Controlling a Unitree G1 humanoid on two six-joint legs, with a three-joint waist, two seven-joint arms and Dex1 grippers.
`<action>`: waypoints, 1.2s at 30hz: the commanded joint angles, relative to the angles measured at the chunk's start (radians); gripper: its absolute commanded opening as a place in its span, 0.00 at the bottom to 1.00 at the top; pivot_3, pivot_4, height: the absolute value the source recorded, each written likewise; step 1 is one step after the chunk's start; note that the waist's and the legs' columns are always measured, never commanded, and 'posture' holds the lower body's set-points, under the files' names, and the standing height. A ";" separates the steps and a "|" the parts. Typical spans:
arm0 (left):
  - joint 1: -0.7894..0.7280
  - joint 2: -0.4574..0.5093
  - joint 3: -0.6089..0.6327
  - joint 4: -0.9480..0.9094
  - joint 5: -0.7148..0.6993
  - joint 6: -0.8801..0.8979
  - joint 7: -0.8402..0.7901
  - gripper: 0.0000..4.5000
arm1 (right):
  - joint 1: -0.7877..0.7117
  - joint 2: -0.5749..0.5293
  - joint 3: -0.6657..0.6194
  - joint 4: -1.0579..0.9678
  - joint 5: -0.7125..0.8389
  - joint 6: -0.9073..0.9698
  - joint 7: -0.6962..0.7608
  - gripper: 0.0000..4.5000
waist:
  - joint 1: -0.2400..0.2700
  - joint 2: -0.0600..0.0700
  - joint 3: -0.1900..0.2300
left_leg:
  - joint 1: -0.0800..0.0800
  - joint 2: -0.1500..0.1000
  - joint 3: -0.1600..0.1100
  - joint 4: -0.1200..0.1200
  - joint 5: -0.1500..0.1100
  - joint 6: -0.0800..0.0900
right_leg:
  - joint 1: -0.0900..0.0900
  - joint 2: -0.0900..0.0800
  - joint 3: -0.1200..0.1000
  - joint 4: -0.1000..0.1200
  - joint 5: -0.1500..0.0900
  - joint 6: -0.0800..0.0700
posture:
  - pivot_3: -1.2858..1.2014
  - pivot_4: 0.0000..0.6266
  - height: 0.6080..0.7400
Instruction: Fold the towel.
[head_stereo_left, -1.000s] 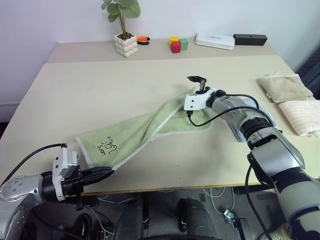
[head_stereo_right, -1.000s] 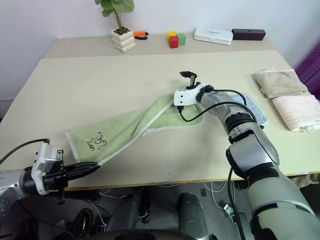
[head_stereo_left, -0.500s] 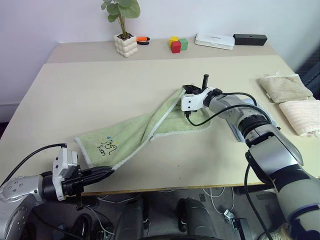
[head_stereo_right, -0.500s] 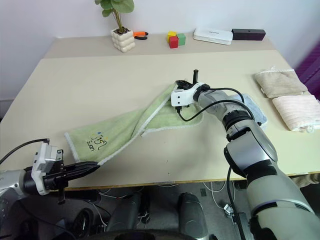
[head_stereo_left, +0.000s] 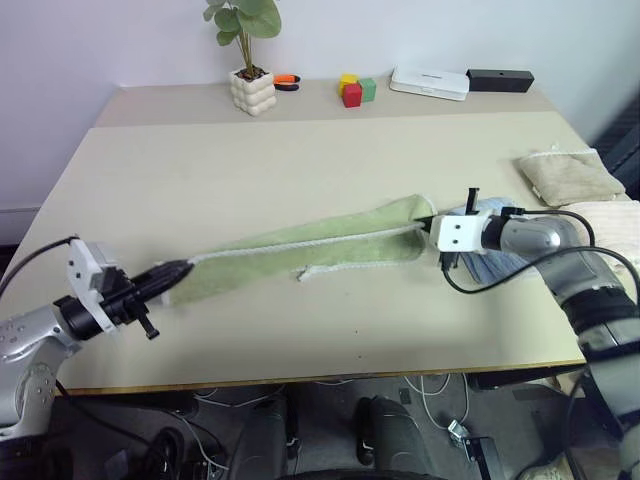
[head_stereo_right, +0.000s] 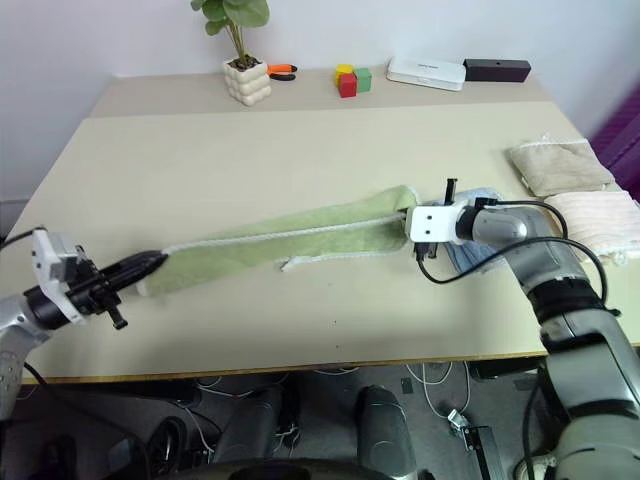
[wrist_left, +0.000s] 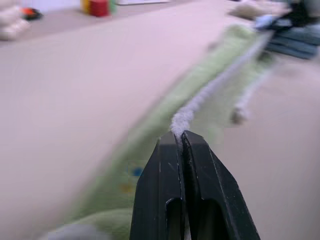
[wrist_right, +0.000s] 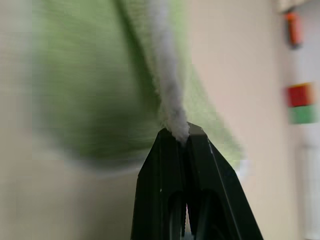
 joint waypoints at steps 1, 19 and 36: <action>-0.049 0.044 0.000 0.060 0.048 -0.059 -0.042 0.00 | 0.029 -0.062 -0.095 -0.288 0.140 0.237 0.106 0.01 | 0.001 0.000 0.000 | 0.000 0.000 0.000 0.000 0.000 0.000 | 0.000 0.000 0.000 0.000 0.000 0.000 | 0.52 0.24 1.00; -1.254 0.067 -0.309 1.201 0.638 -0.729 0.357 0.00 | -0.758 0.225 0.062 0.491 -0.487 0.012 -0.781 0.01 | 0.002 -0.014 0.008 | -0.026 0.001 0.008 0.001 0.008 -0.010 | -0.024 0.003 -0.002 0.000 0.006 0.003 | 0.52 0.24 1.00; -0.801 0.098 -0.231 1.041 0.378 -0.819 -0.288 0.00 | -0.045 -0.052 -0.059 -0.251 -0.086 0.097 -0.086 0.01 | -0.001 -0.014 0.008 | -0.018 0.007 0.017 0.008 0.005 -0.006 | -0.016 0.003 0.000 0.002 0.007 0.002 | 0.52 0.24 1.00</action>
